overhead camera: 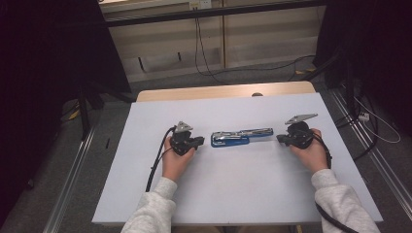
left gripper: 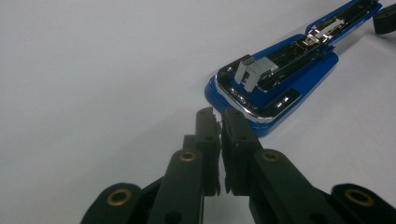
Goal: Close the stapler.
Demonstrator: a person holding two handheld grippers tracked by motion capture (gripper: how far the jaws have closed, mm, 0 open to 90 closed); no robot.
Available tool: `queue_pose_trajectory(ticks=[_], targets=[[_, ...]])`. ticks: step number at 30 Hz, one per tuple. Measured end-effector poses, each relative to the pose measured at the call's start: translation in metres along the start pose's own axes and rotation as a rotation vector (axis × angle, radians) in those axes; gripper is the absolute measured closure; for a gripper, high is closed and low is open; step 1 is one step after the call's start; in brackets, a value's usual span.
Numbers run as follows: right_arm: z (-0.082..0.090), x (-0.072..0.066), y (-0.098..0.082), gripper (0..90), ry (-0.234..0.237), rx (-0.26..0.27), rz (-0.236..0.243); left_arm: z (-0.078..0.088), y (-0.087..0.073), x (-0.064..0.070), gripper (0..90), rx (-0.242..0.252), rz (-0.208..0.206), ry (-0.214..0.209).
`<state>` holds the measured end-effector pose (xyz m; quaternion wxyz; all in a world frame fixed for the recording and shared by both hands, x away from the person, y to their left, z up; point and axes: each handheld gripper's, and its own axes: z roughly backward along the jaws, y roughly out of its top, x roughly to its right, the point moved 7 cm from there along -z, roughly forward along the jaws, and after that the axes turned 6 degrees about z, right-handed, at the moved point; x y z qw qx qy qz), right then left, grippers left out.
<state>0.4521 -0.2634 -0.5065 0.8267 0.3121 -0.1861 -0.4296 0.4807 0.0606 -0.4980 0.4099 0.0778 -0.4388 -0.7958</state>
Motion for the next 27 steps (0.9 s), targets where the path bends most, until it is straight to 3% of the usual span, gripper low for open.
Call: queue_pose_trajectory(ticks=[4,11,27], targets=[[-0.005,-0.001,0.003,90.0,-0.006,0.001,0.012,-0.007,0.004,0.007,86.9,-0.029,-0.038,-0.008],[-0.006,-0.002,0.009,90.0,-0.003,0.019,0.022,-0.016,0.007,0.013,86.9,-0.045,-0.027,-0.014],[-0.005,-0.004,0.013,90.0,0.010,0.033,0.038,-0.027,0.002,0.006,87.2,-0.101,-0.031,0.018]])
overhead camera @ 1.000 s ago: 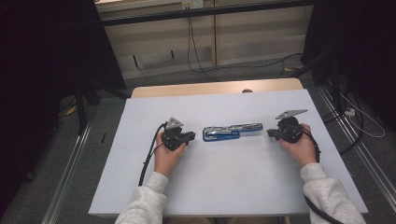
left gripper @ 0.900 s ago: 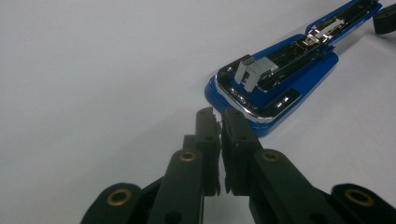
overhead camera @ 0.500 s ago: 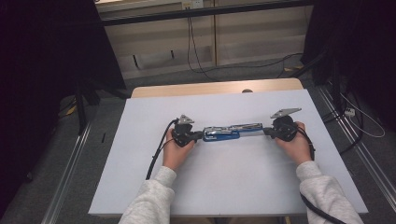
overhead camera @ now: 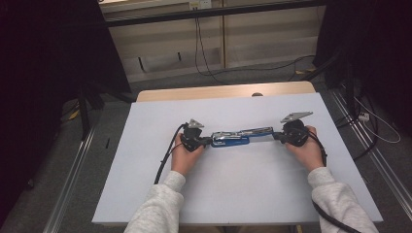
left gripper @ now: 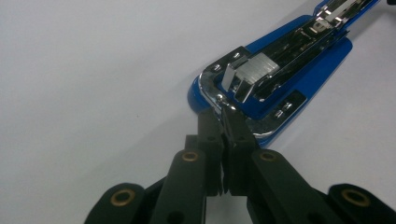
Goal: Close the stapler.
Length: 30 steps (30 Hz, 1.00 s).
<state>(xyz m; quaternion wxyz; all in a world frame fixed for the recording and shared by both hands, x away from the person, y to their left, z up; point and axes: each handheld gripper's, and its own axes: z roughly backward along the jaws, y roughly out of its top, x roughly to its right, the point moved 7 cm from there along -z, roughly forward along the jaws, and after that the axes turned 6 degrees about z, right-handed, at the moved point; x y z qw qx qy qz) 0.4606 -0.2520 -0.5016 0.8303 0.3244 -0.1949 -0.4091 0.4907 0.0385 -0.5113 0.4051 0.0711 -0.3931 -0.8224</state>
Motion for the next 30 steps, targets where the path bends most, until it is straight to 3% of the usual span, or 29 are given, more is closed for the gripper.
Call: queue_pose_trajectory(ticks=[9,12,23,24,30], targets=[[0.002,0.000,0.003,90.0,0.005,0.016,-0.001,-0.002,0.001,-0.001,87.3,0.008,0.012,0.005],[0.003,-0.001,0.005,89.8,0.007,0.022,0.001,-0.001,0.002,-0.001,87.4,0.000,-0.009,0.014],[0.004,-0.008,0.014,89.1,0.027,0.064,0.017,-0.002,0.003,-0.003,87.1,-0.006,-0.018,0.021],[0.004,-0.009,0.015,89.0,0.026,0.064,0.018,-0.003,0.004,-0.002,87.2,0.005,0.000,0.023],[0.003,-0.011,0.014,80.3,0.033,0.068,0.003,-0.002,0.003,-0.002,86.7,-0.007,-0.017,0.024]])
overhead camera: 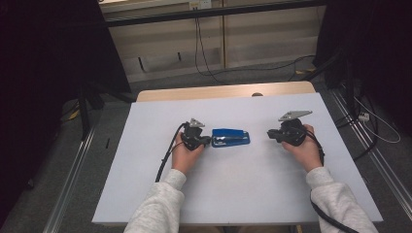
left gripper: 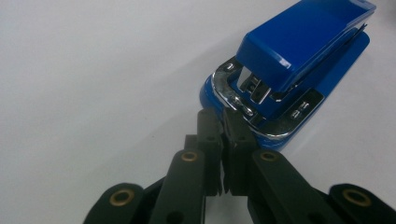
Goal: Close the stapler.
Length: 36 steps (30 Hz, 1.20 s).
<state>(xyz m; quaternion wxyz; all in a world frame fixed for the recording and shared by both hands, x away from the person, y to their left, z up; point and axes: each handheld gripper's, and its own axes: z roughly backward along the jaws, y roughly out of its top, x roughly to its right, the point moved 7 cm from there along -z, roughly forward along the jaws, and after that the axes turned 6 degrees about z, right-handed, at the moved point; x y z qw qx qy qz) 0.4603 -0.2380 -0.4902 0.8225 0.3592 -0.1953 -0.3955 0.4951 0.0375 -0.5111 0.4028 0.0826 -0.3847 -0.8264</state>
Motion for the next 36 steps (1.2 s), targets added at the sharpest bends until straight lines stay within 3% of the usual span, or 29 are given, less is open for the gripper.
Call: queue_pose_trajectory(ticks=[5,9,14,16,19,26,31,36], targets=[[0.000,-0.003,0.000,68.9,0.016,0.011,-0.025,0.000,0.001,0.000,81.4,0.007,0.015,-0.001],[0.003,-0.003,-0.001,60.6,0.024,0.020,-0.052,0.005,0.002,-0.006,67.8,0.016,0.033,0.015],[0.006,-0.008,0.001,52.9,0.045,0.036,-0.061,0.019,0.002,-0.003,45.9,0.028,0.055,-0.007],[0.009,-0.011,0.003,48.9,0.052,0.041,-0.060,0.026,-0.001,0.000,43.2,0.028,0.049,-0.028],[0.013,-0.016,0.004,41.6,0.064,0.046,-0.060,0.036,-0.007,0.003,32.2,0.036,0.051,-0.042],[0.022,-0.026,-0.002,30.1,0.073,0.039,-0.058,0.060,-0.023,0.004,23.4,0.058,0.068,-0.072],[0.030,-0.036,-0.006,25.2,0.069,0.022,-0.004,0.077,-0.033,0.004,18.8,0.081,0.070,-0.091],[0.037,-0.044,-0.011,21.9,0.083,0.011,0.006,0.091,-0.042,-0.001,16.1,0.106,0.077,-0.095]])
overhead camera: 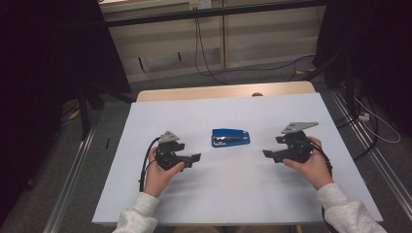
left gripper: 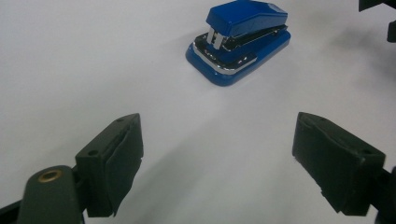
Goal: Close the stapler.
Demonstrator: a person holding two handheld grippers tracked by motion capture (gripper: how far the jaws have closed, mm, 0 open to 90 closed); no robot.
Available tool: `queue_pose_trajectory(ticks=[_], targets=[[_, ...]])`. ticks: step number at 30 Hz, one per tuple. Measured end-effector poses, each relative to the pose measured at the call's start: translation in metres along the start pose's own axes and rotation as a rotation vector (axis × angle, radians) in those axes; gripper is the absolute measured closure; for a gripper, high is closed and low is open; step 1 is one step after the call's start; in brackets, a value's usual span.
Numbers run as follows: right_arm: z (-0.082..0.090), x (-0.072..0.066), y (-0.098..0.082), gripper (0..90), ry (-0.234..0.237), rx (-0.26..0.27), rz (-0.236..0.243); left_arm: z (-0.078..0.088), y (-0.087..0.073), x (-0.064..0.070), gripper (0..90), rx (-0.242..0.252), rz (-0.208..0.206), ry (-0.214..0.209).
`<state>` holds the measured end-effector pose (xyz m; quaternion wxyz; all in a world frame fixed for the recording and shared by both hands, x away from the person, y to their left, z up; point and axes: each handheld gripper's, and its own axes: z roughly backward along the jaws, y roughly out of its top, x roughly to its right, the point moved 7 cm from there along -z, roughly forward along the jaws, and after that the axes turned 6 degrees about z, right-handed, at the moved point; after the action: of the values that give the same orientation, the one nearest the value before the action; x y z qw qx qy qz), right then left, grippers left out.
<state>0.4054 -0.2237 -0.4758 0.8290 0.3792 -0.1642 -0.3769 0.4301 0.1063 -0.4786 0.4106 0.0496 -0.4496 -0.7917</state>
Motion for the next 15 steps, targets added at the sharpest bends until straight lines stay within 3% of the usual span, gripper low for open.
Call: queue_pose_trajectory(ticks=[6,15], targets=[[0.010,-0.011,-0.007,19.3,0.022,0.000,0.010,0.017,-0.011,-0.007,11.4,0.012,0.017,0.022],[0.024,-0.020,-0.019,16.6,0.022,-0.014,0.020,0.045,-0.023,-0.013,9.6,0.051,0.001,0.036]])
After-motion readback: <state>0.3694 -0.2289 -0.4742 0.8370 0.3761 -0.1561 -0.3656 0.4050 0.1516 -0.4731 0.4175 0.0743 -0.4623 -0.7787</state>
